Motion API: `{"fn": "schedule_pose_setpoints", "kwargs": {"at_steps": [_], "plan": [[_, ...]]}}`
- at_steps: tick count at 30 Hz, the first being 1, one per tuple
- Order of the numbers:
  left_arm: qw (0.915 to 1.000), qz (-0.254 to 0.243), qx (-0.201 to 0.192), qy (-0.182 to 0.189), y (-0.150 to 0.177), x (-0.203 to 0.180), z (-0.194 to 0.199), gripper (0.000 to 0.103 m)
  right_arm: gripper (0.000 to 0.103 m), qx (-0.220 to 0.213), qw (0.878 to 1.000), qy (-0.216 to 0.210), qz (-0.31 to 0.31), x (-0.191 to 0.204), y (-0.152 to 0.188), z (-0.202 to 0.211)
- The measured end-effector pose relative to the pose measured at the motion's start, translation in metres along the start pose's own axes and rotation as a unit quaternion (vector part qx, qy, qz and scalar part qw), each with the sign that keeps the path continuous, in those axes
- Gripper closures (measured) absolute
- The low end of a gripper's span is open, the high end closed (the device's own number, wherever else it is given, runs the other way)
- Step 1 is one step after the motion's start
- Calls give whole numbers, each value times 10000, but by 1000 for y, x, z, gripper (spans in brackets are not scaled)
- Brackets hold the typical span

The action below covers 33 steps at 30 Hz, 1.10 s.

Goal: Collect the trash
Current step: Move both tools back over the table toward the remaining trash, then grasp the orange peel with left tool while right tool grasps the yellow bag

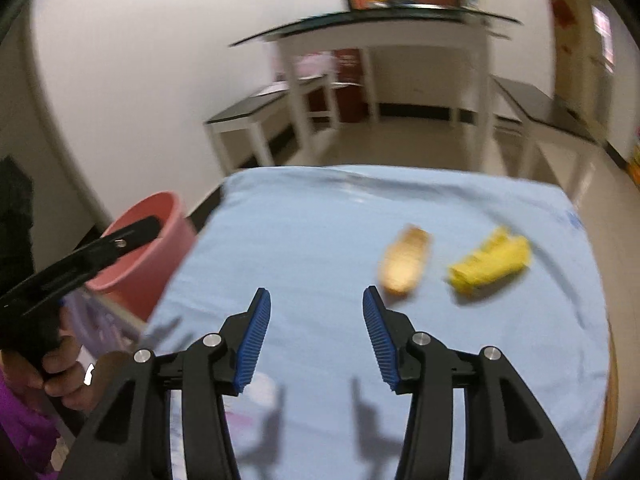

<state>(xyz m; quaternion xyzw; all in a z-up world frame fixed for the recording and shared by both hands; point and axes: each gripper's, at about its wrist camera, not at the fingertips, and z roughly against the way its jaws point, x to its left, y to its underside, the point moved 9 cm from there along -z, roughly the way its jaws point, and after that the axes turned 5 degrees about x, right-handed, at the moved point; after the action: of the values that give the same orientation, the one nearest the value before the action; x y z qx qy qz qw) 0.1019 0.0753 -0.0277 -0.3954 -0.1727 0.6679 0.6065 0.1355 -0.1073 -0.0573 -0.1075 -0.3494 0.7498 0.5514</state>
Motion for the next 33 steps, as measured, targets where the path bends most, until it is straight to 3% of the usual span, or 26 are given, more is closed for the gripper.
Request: {"fn": "schedule_pose_setpoints", "kwargs": {"at_steps": [6,15,25,33], "plan": [[9986,-207,221,428,0,-42,-31,81,55,-42,9982,307,-523,-58,4,4],[9910,-22,1001,889,19,-93,-93,80,55,-102,9952,435,-867,-92,3,4],[9884,72,1473,366,36,-103,-147,78,55,-75,9934,477,-1040,-114,10,4],[9850,-6,1676,417,46,-118,-166,78,55,-107,9919,440,-1190,-125,11,4]]}}
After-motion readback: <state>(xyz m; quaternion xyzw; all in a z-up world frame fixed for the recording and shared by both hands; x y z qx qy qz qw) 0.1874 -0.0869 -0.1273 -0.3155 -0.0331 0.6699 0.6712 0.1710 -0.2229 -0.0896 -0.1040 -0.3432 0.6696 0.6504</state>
